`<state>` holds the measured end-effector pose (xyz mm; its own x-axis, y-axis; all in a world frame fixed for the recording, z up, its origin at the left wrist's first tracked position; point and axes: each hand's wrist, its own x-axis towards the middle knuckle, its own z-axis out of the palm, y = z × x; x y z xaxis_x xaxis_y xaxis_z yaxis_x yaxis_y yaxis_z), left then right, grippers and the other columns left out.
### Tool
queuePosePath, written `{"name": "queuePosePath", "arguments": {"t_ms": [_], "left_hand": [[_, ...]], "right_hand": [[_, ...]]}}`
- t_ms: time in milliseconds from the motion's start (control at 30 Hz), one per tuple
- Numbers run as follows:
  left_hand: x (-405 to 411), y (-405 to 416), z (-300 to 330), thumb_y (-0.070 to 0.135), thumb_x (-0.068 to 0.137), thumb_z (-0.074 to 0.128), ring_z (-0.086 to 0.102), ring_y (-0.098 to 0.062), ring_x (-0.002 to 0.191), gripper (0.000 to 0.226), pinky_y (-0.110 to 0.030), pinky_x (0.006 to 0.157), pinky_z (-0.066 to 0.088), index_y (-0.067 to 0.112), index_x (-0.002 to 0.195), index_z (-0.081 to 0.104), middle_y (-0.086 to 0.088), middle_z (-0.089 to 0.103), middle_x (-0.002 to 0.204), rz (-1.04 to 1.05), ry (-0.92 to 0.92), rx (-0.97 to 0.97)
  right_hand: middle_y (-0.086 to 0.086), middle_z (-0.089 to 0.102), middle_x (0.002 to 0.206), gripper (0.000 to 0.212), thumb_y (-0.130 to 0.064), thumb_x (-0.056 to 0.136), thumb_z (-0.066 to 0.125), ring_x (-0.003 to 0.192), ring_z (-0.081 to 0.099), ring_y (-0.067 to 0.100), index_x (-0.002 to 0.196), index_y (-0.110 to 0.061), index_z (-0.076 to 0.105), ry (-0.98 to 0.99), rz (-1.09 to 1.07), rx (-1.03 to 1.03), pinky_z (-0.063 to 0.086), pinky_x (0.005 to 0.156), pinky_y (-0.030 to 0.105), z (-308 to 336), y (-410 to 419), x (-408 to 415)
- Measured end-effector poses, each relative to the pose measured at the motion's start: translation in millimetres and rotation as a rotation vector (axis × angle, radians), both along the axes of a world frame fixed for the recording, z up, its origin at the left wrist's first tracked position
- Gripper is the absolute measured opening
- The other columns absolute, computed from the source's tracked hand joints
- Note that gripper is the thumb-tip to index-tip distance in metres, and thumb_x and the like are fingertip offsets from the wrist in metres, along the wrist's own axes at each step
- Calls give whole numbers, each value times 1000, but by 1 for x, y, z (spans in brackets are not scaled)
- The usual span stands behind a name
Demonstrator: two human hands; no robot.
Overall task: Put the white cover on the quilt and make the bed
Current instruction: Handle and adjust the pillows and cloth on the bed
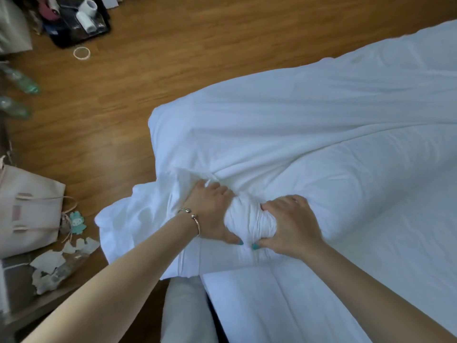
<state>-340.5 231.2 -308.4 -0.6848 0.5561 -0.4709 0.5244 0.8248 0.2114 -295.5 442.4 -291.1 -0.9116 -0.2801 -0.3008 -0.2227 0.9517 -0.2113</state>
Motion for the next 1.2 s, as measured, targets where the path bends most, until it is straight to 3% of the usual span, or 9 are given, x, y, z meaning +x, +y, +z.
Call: {"name": "queuePosePath", "arguments": {"t_ms": [167,367,500,633,867,967,1033,1100,1200], "left_hand": [[-51,37,-4,84,41,67,62,-11,78,63,-31,79,51,33,75,50,17,59,74,-120,-325,31],[-110,61,-32,72,36,76,68,-11,76,55,-42,78,58,30,71,71,13,70,72,-94,-701,22],[-104,53,-1,78,51,63,58,-17,106,66,-38,96,45,38,103,58,13,63,107,-95,-270,-8],[6,4,50,79,58,54,23,-41,143,104,-67,112,4,27,147,38,-14,37,149,218,372,220],[-10,-7,3,94,43,49,47,-33,121,128,-53,102,33,29,150,25,-8,50,133,304,122,101],[-31,-2,-11,88,47,56,53,-23,115,112,-37,103,36,28,141,41,4,55,123,177,-14,210],[-50,5,-10,84,49,61,58,-14,109,94,-30,97,41,34,128,53,13,62,118,98,-99,266],[-73,15,-5,75,51,71,61,-8,94,62,-26,84,46,42,102,59,20,65,100,95,-235,283],[-100,21,-4,58,52,81,63,-8,78,39,-29,73,52,36,76,59,17,66,77,83,-382,346]], "right_hand": [[6,53,132,118,-95,33,39,132,45,31,116,-13,59,25,64,141,18,111,50,5,9,19],[-12,60,83,85,-86,32,62,80,61,15,84,-19,62,60,-209,-55,32,99,30,-30,26,-14],[-9,56,70,61,-72,42,68,69,60,18,71,-19,57,94,-285,-155,36,91,28,-54,34,-28],[-10,56,70,53,-69,46,61,71,58,16,70,-22,57,97,-255,-197,28,89,20,-54,32,-27],[-11,58,81,75,-81,41,59,82,59,17,84,-20,61,74,-272,-191,32,95,26,-37,31,-16],[-8,57,116,100,-86,40,58,110,55,18,115,-19,58,-16,-246,-91,22,108,28,-26,28,-6],[-3,25,155,124,-84,45,59,142,27,17,146,-19,28,-53,-236,-72,10,118,33,-20,28,-2],[-2,-8,162,137,-82,47,61,150,-2,16,151,-24,-7,-72,-209,-123,1,120,39,-5,18,-7],[-2,-1,161,148,-89,38,54,150,-5,15,151,-19,-8,-84,-90,-81,-4,120,45,10,-9,-10]]}}
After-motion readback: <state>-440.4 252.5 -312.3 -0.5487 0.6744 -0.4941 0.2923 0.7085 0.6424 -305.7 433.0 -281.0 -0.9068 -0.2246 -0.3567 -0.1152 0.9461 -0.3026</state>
